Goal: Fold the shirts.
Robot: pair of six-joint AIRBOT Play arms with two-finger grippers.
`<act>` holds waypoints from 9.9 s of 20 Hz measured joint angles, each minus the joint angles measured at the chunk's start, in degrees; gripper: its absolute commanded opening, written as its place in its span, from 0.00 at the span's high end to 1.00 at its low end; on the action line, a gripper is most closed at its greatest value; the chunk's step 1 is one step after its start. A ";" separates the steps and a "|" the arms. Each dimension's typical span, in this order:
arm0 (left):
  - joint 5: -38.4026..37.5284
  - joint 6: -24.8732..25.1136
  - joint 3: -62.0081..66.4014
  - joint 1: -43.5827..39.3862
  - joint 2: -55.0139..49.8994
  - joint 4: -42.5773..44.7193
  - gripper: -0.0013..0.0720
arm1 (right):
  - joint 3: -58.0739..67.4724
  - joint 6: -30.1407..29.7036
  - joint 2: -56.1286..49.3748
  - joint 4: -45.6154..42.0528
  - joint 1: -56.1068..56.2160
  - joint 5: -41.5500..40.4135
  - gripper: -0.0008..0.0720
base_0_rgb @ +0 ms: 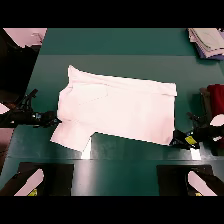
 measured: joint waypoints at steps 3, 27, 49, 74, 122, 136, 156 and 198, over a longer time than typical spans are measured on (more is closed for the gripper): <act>-0.20 0.00 0.00 0.00 0.00 -0.02 0.95 | -0.04 0.11 0.00 0.68 -3.19 0.31 0.36; -3.32 0.24 0.11 0.00 1.20 1.07 0.95 | 1.27 -3.43 1.86 0.57 -0.09 -3.06 0.97; 11.82 -9.11 18.32 -10.58 -9.92 -9.27 0.95 | 36.30 -4.39 -8.61 -2.62 -4.92 5.31 0.97; 13.44 -1.95 36.63 -12.15 -30.71 -17.86 0.95 | 57.81 -13.55 -41.16 14.12 -15.85 4.37 0.22; 13.09 -8.50 66.66 -25.51 -38.95 11.30 0.95 | 88.98 -20.41 -47.45 39.26 34.42 0.39 0.97; 3.48 -9.09 66.66 -13.44 -23.17 16.85 0.95 | 80.43 -29.33 -49.22 24.26 47.89 -15.17 0.09; -0.04 -9.11 66.66 -13.44 -22.95 16.57 0.95 | 69.96 -19.89 -61.02 40.22 32.76 -4.09 0.62; 6.60 -9.18 66.66 -29.24 -23.52 12.33 0.95 | 69.99 -16.79 -14.14 18.38 -37.29 -1.62 0.97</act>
